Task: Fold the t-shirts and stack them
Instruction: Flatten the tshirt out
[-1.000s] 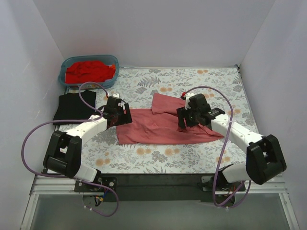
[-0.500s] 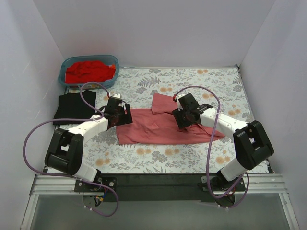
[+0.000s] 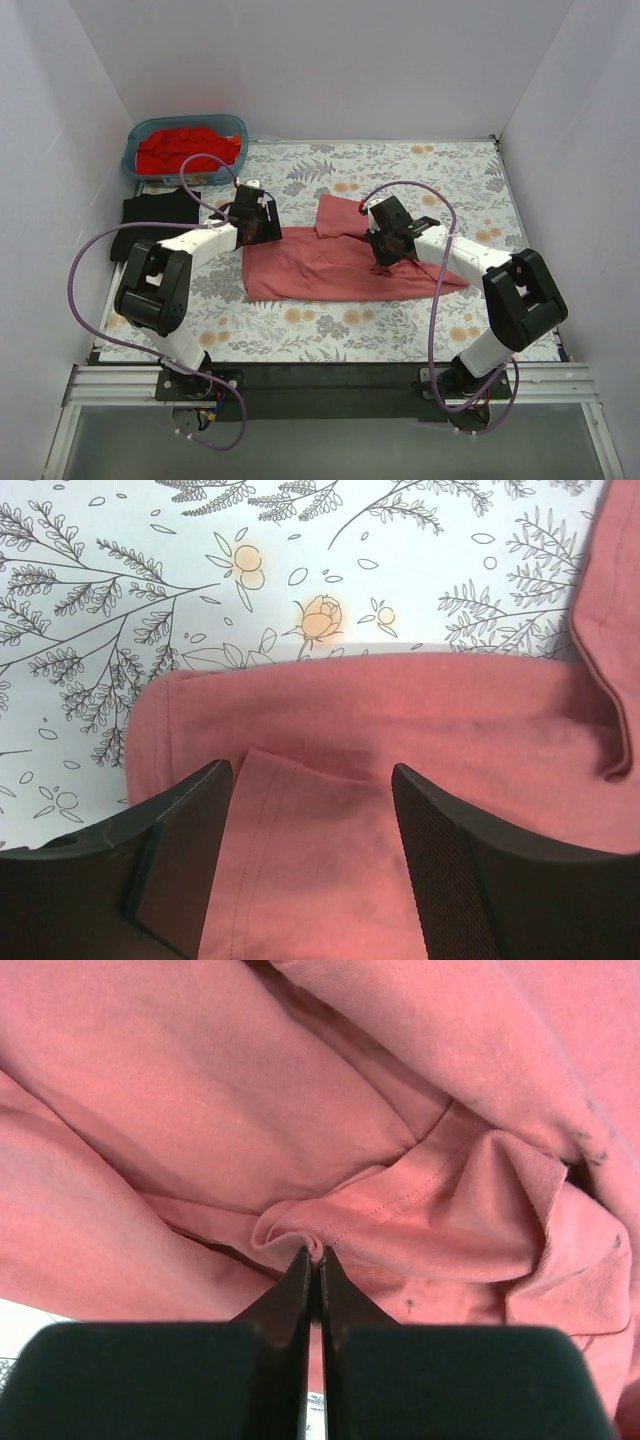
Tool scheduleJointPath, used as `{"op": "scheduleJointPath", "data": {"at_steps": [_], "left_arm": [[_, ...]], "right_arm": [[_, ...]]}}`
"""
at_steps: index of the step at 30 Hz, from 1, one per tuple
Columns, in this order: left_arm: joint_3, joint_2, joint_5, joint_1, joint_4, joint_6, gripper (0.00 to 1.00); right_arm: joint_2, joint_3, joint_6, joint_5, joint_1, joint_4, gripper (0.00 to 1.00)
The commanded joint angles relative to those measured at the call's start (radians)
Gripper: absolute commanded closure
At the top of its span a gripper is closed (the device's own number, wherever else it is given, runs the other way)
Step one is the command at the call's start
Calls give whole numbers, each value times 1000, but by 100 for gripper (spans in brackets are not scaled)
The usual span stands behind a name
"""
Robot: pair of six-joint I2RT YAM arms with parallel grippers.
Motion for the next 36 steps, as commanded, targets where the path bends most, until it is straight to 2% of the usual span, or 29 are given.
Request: {"op": "scheduleJointPath", "data": {"at_steps": [1, 8, 12, 17, 18, 21, 23, 32, 35, 36], "left_arm": [[32, 13, -23, 11, 3, 21, 36], [36, 62, 0, 13, 8, 4, 37], [44, 76, 35, 13, 8, -4, 45], [38, 47, 49, 14, 6, -4, 73], [38, 35, 47, 13, 5, -4, 75], [43, -8, 41, 13, -4, -6, 94], [50, -34, 27, 13, -18, -4, 100], [55, -256, -66, 14, -125, -29, 100], [27, -385, -79, 13, -263, -91, 100], [15, -422, -80, 13, -297, -113, 100]], "right_arm": [[-1, 21, -2, -9, 8, 11, 99], [-4, 9, 4, -15, 11, 18, 99], [-2, 3, 7, -18, 9, 20, 99], [-17, 6, 9, -14, 9, 20, 99], [-22, 6, 9, -14, 9, 18, 99], [-40, 13, 10, 0, 9, 9, 99], [-59, 23, 19, 21, 9, 3, 99], [-224, 64, 111, 225, 4, -115, 99], [-371, 52, 200, 294, 3, -223, 99], [-372, 52, 235, 314, 1, -259, 99]]}}
